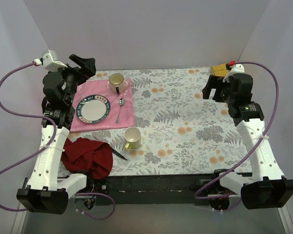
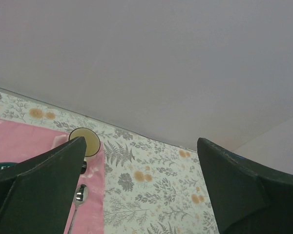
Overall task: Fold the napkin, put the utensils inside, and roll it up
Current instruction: Grab the napkin with the right arm
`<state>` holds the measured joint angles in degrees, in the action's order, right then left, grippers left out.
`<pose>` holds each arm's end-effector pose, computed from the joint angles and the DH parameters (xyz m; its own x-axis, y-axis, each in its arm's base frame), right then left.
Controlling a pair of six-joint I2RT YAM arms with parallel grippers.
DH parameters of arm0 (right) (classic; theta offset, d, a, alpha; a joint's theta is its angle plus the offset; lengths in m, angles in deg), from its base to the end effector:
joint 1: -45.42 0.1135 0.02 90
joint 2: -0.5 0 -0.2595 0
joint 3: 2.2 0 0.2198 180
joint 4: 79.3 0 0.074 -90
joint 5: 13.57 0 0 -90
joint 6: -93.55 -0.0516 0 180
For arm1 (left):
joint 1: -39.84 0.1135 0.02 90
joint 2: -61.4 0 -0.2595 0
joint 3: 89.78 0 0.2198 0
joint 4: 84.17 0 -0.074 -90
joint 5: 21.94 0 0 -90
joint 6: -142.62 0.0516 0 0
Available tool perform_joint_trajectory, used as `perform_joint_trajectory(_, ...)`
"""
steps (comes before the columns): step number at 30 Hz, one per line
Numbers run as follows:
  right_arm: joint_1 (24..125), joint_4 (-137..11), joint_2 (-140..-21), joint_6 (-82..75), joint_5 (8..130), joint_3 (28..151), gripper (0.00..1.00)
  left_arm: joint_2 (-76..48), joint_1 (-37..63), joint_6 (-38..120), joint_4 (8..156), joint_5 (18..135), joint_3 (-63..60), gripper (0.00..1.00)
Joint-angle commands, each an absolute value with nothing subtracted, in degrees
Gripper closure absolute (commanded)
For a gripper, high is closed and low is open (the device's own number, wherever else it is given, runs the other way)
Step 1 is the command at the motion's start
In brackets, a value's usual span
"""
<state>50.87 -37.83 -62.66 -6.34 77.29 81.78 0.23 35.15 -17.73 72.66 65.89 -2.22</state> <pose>0.2249 0.0207 0.3789 -0.3598 0.1382 -0.9228 -0.0195 0.9876 0.1555 0.2166 -0.0158 0.4456 -0.0226 -0.9424 -0.3337 0.0675 0.3316 -0.9410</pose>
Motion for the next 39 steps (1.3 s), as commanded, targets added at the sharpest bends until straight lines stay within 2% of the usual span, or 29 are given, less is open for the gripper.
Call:
perform_joint_trajectory(1,53.1,-37.4,-64.6,-6.6,75.0,85.0,0.01,0.4,35.1,-18.0,71.4,68.0,-1.5,0.02)
perform_joint_trajectory(6,62.5,-37.3,-70.4,-7.8,76.1,89.9,0.01,0.5,35.1,-18.8,69.6,69.9,-0.6,0.02)
perform_joint_trajectory(11,79.7,-40.7,-79.2,-10.0,75.2,95.9,0.01,2.0,35.1,-18.0,67.5,68.8,3.0,0.02)
perform_joint_trajectory(16,97.8,-40.6,-95.4,-9.2,75.8,108.7,0.01,5.3,35.1,-15.9,66.2,63.0,5.3,0.02)
perform_joint_trajectory(19,104.8,-39.2,-105.8,-8.3,74.8,119.2,0.02,7.2,35.1,-14.9,65.4,61.6,6.7,0.02)
perform_joint_trajectory(21,107.5,-36.8,-113.5,-8.0,74.7,127.7,0.03,8.3,35.0,-14.3,64.8,60.7,7.4,0.02)
perform_joint_trajectory(25,112.6,-35.2,-123.0,-7.4,72.1,135.9,0.06,9.1,35.0,-12.7,63.7,58.8,8.6,0.02)
perform_joint_trajectory(35,118.4,-43.2,-130.7,-10.1,62.4,127.5,0.07,8.9,34.7,-14.5,64.3,61.0,6.8,0.02)
perform_joint_trajectory(39,118.9,-44.8,-132.7,-11.2,58.7,127.0,0.14,8.9,34.7,-15.4,64.9,61.6,6.3,0.02)
